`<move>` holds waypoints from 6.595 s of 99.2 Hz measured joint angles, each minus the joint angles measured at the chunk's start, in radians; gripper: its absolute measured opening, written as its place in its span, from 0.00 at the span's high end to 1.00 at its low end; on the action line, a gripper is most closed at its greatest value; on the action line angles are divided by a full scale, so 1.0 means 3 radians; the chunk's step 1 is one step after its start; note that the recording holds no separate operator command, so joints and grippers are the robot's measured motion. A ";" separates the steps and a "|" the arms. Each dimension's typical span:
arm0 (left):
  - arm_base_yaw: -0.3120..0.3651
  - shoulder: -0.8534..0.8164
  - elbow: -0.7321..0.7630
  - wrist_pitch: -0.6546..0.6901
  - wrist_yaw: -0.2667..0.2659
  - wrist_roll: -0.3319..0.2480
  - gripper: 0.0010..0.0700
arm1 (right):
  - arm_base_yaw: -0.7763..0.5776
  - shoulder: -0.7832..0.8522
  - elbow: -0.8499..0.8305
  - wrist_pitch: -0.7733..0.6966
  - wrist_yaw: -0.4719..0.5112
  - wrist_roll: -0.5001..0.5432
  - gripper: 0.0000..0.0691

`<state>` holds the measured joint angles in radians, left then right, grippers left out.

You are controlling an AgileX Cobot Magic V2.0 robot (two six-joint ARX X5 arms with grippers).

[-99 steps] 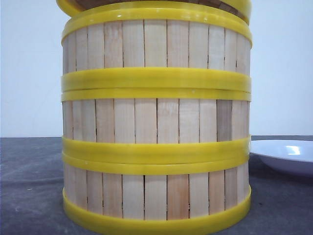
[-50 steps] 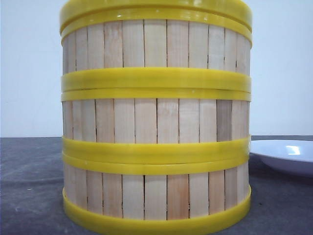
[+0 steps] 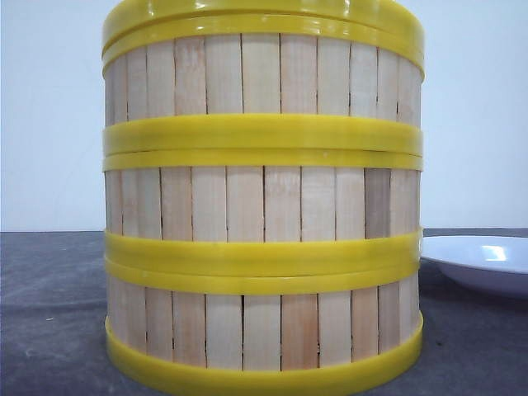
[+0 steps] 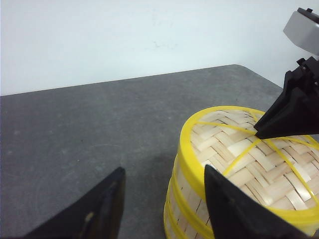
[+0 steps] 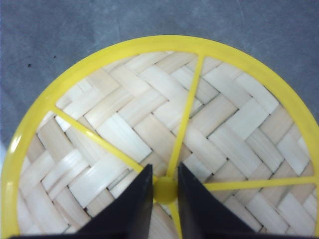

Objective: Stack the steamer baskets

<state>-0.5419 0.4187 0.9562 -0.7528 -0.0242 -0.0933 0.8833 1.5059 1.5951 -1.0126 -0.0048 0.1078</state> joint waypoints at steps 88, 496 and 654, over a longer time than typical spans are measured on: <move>0.0000 0.0000 0.0000 0.0001 0.0000 0.0000 0.58 | 0.0066 -0.0955 0.0155 0.0289 0.1152 -0.0051 0.49; 0.1718 -0.1381 -0.3054 0.1853 -0.0273 0.0432 0.96 | 0.0173 -0.3061 -0.2282 0.1022 0.1850 0.0205 0.99; 0.1718 -0.1381 -0.3054 0.1854 -0.0273 0.0432 0.96 | -0.2332 -0.3241 -0.2501 0.1671 0.0629 -0.0247 0.99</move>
<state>-0.0265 0.0044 0.0399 -0.1967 -0.1062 0.0364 0.1837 0.5335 0.8448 -0.5114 0.1841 0.0338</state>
